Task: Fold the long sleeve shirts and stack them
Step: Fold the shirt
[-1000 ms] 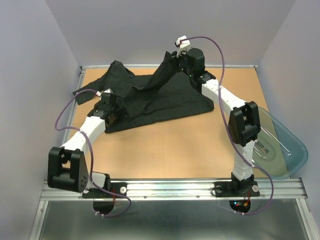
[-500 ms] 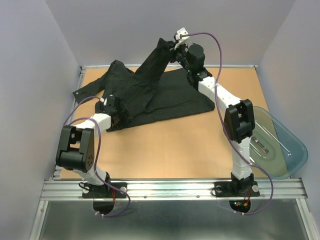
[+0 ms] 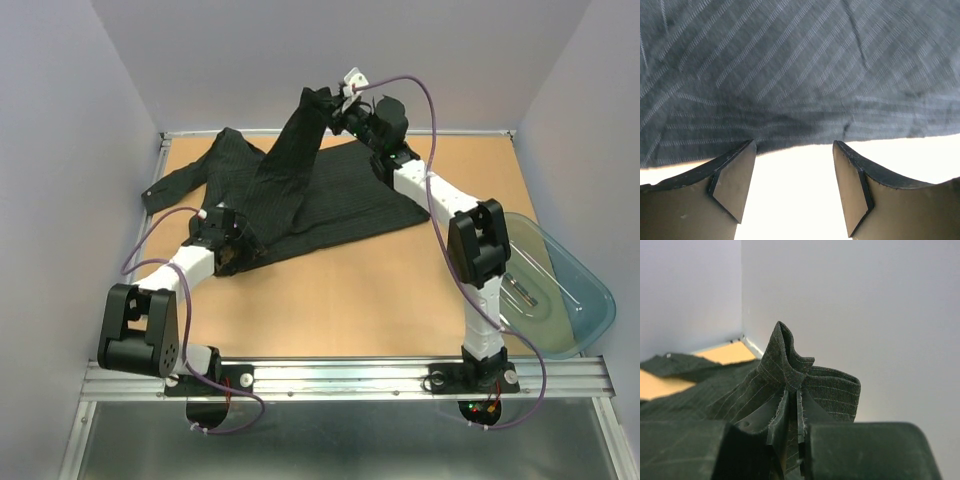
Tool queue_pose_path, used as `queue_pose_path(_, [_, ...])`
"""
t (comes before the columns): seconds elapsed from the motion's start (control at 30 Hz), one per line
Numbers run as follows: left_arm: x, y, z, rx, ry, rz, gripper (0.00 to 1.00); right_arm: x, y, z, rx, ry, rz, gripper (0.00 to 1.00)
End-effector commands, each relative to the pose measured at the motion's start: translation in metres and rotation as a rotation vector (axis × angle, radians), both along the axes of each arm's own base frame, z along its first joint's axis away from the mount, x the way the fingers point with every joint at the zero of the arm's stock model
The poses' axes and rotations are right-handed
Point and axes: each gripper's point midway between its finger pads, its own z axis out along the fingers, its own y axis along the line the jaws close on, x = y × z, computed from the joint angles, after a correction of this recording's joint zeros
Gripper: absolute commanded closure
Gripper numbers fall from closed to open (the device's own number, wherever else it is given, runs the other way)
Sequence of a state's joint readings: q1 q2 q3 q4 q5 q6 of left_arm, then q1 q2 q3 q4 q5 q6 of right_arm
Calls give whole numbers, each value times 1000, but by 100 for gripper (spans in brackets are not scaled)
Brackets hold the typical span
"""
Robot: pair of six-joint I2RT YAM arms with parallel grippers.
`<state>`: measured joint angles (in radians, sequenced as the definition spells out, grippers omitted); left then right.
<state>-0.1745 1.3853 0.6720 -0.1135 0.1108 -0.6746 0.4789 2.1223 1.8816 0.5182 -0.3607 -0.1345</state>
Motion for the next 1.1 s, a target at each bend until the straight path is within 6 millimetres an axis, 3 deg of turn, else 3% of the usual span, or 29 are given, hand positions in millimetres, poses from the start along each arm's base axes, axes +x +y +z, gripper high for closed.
queue_pose_path(0.0, [13, -12, 50, -49, -98, -53, 26, -25, -8, 14, -56, -115, 5, 88])
queue_pose_path(0.07, [20, -11, 59, -35, -126, -55, 26, -28, -17, 4, -109, -132, -35, 88])
queue_pose_path(0.1, [20, -7, 55, -15, -116, -45, 26, -36, -25, 16, -109, -154, -61, 88])
queue_pose_path(0.17, [18, -5, 46, -2, -87, -41, 25, -42, -34, -9, -166, -131, -84, 88])
queue_pose_path(0.23, [16, -7, 35, -12, -58, -47, 25, -53, -46, -8, -193, -146, -109, 88])
queue_pose_path(0.27, [12, -8, 26, -16, -39, -46, 25, -57, -50, -29, -225, -116, -113, 88])
queue_pose_path(0.33, [10, -7, 21, -22, -33, -34, 25, -65, -62, -28, -239, -120, -150, 87])
queue_pose_path(0.37, [8, -6, 16, -21, -30, -28, 25, -68, -67, -49, -274, -93, -161, 87])
queue_pose_path(0.47, [6, -5, 8, -15, -17, -24, 25, -75, -82, -59, -315, -92, -205, 87])
queue_pose_path(0.5, [4, -4, 3, -7, -3, -19, 25, -77, -90, -78, -340, -59, -233, 86])
queue_pose_path(0.57, [2, -3, -1, -4, 6, -18, 25, -79, -101, -85, -362, -49, -269, 84])
queue_pose_path(0.6, [2, -2, -2, 0, 7, -15, 25, -80, -111, -105, -386, -9, -305, 82])
queue_pose_path(0.63, [2, -2, -3, 2, 7, -14, 25, -81, -117, -109, -389, 5, -324, 81])
queue_pose_path(0.73, [1, 1, -4, 14, 5, -6, 25, -87, -140, -131, -386, 77, -386, 75])
queue_pose_path(0.9, [-1, 6, -7, 31, 8, 15, 25, -92, -180, -156, -355, 190, -546, 46])
queue_pose_path(1.03, [-2, 10, -9, 41, 15, 31, 25, -91, -224, -173, -295, 311, -773, 36])
queue_pose_path(1.07, [-2, 11, -9, 45, 13, 35, 25, -89, -229, -170, -253, 341, -806, 28])
